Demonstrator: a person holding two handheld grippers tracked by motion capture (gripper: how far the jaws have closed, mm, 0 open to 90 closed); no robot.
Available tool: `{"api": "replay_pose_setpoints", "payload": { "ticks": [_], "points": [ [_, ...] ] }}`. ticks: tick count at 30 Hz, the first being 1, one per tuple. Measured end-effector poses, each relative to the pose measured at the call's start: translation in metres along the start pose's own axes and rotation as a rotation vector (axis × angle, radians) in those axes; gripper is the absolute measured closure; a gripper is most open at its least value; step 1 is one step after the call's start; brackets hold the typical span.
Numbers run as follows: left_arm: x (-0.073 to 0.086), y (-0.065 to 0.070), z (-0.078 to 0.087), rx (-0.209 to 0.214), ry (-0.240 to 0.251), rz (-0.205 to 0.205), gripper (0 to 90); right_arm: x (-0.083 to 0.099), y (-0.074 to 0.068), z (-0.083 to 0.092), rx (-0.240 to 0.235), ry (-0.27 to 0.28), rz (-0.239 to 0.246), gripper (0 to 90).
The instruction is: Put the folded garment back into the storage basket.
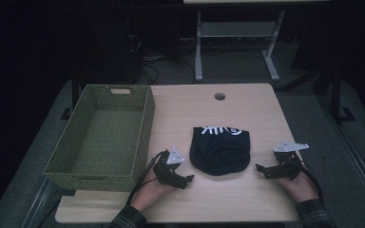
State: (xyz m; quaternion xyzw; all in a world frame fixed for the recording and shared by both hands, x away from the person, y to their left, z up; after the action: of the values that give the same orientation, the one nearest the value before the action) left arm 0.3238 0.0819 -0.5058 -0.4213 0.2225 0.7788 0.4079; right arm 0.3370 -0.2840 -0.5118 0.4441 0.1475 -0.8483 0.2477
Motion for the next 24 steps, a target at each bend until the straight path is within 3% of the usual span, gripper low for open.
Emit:
{"api": "replay_pose_setpoints", "payload": {
  "ticks": [4,11,14,15,17,19,20,24],
  "points": [
    [0.000,0.000,0.000,0.002,0.000,-0.001,11.8,-0.002,0.000,0.002,-0.012,-0.028,0.004,7.6],
    [0.000,-0.001,0.000,0.007,0.001,-0.006,11.8,-0.007,0.002,0.008,-0.037,-0.039,-0.014,24.7],
    [0.000,-0.001,0.000,0.006,0.001,-0.004,11.7,-0.015,0.003,0.012,-0.057,-0.014,-0.021,40.9],
    [0.000,-0.001,0.000,0.006,0.001,-0.004,11.7,-0.015,0.003,0.012,-0.057,-0.014,-0.021,40.9],
    [0.000,-0.001,0.000,0.006,0.001,-0.005,11.6,-0.020,0.002,0.016,-0.065,0.017,-0.020,57.4],
    [0.000,-0.001,0.000,0.006,0.000,-0.006,11.6,-0.022,0.001,0.016,-0.068,0.017,-0.026,61.6],
    [0.000,-0.001,0.000,0.006,-0.003,-0.008,11.6,-0.026,0.001,0.017,-0.081,0.021,-0.036,69.5],
    [0.000,-0.001,0.000,0.006,-0.005,-0.009,11.5,-0.037,0.002,0.020,-0.105,0.058,-0.040,85.3]
  ]
}}
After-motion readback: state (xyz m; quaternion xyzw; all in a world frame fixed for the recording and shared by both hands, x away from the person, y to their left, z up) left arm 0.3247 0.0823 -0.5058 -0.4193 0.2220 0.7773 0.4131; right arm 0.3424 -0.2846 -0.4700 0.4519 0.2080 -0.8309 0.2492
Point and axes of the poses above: each handheld gripper's, and its own axes: z roughly backward along the jaws, x roughly out of its underside, y roughly to its right, the point moved 4 cm from there along -z, roughly forward along the jaws, and after that the axes turned 11 degrees about y, right-handed, at the moved point
